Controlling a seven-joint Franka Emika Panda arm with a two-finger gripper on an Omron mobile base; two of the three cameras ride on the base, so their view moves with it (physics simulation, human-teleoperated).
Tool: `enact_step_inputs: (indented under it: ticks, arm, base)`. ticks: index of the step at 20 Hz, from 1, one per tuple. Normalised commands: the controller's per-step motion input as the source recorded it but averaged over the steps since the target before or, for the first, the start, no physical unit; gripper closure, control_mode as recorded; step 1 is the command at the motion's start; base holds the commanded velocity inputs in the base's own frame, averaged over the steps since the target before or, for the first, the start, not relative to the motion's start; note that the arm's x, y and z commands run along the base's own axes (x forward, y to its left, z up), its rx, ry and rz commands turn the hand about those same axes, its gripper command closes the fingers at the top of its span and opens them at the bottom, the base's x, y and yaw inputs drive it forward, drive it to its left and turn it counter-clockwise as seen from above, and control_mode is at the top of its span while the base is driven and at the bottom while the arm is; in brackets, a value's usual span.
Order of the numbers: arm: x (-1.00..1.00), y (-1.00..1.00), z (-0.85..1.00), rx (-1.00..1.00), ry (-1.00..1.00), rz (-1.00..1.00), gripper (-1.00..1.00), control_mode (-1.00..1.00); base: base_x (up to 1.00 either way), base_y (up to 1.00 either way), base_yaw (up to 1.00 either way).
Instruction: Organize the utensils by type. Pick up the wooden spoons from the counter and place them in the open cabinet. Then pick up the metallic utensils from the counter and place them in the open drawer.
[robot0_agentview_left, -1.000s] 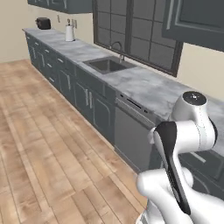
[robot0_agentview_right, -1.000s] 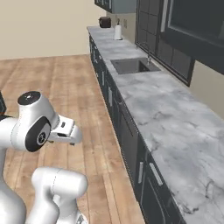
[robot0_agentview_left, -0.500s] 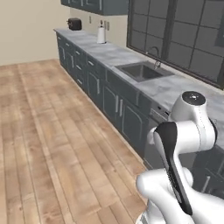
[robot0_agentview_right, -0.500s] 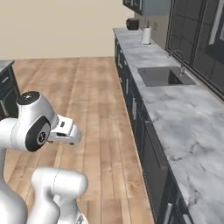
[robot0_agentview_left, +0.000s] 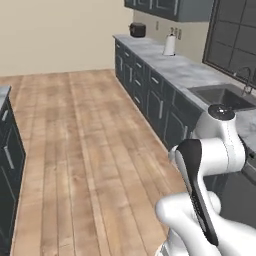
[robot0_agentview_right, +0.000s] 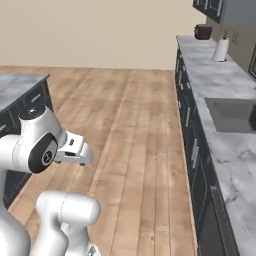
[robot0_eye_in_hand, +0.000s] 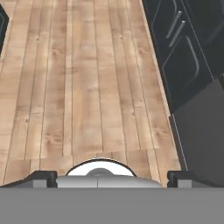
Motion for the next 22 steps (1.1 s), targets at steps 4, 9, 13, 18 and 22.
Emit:
enact_step_inputs:
  ticks: [4, 9, 13, 18, 22]
  arm:
    - [0.0, 0.0, 0.0, 0.0, 0.0, 0.0, -1.0, 1.0]
    - [0.0, 0.0, 0.0, 0.0, 0.0, 0.0, -1.0, 1.0]
    - [0.0, 0.0, 0.0, 0.0, 0.0, 0.0, -1.0, 1.0]
    - [0.0, 0.0, 0.0, 0.0, 0.0, 0.0, -1.0, 1.0]
    - [0.0, 0.0, 0.0, 0.0, 0.0, 0.0, -1.0, 1.0]
  base:
    - [1.0, 0.25, 0.42]
    - [1.0, 0.01, 0.31]
    - [1.0, 0.0, 0.21]
    - [1.0, 0.0, 0.17]
    - [1.0, -0.02, 0.2]
